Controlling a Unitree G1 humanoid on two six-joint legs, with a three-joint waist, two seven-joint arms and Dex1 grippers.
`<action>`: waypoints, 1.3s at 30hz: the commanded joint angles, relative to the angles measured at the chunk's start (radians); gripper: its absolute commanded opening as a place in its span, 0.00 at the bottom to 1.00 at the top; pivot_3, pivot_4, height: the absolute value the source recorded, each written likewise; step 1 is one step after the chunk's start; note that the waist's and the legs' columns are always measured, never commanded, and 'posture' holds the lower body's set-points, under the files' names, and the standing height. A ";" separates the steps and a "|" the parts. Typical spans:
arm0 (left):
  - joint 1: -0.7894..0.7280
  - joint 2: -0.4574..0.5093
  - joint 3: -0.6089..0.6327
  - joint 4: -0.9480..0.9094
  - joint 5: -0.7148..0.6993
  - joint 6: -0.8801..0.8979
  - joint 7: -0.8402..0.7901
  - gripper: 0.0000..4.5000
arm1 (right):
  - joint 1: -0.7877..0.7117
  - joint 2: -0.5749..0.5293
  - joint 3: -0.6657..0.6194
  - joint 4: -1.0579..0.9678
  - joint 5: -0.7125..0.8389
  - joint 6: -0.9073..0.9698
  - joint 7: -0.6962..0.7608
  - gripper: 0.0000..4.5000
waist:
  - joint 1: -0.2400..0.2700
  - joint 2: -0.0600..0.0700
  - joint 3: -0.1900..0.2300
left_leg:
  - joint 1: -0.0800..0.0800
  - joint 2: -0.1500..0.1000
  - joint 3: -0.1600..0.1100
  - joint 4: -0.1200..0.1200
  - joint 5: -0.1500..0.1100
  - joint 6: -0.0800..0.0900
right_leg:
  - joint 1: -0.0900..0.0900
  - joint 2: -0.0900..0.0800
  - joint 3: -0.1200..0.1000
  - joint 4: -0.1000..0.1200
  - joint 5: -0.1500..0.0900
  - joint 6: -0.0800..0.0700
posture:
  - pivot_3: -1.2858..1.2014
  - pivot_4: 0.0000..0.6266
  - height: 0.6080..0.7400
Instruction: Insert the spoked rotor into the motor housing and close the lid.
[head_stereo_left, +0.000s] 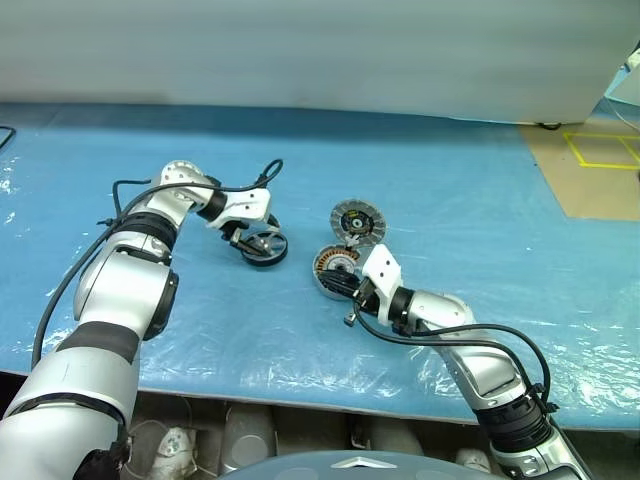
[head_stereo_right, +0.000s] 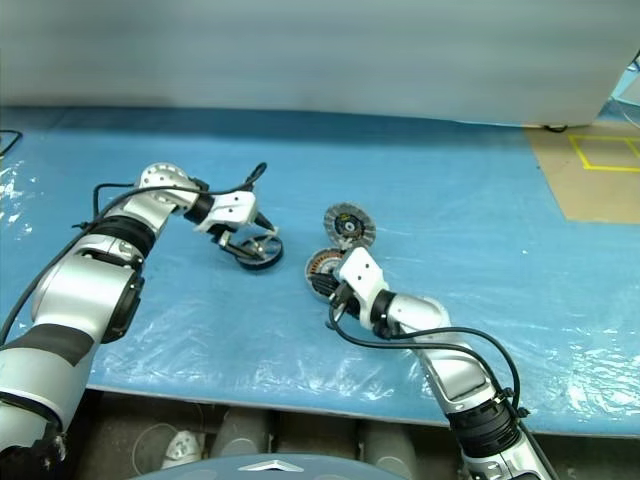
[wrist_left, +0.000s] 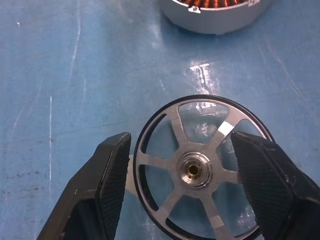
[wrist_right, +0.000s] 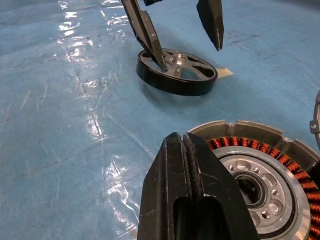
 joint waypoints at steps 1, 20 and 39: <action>0.001 0.015 0.024 -0.029 -0.026 0.027 -0.004 0.75 | -0.003 -0.001 0.004 -0.007 -0.003 -0.024 0.004 0.00 | 0.000 0.000 0.000 | 0.000 0.000 0.000 0.000 0.000 0.000 | 0.000 0.000 0.000 0.000 0.000 0.000 | 0.52 0.24 1.00; 0.030 0.025 0.002 -0.065 -0.014 0.155 -0.063 0.75 | -0.009 0.001 0.012 0.010 -0.013 -0.038 0.015 0.00 | 0.000 0.000 0.000 | 0.000 0.000 0.000 0.000 0.000 0.000 | 0.000 0.000 0.000 0.000 0.000 0.000 | 0.52 0.24 1.00; 0.029 0.034 -0.036 -0.065 0.029 0.103 -0.018 0.29 | -0.017 0.009 -0.008 0.003 -0.001 -0.031 0.008 0.00 | 0.000 0.000 0.000 | 0.000 0.000 0.000 0.000 0.000 0.000 | 0.000 0.000 0.000 0.000 0.000 0.000 | 0.52 0.24 1.00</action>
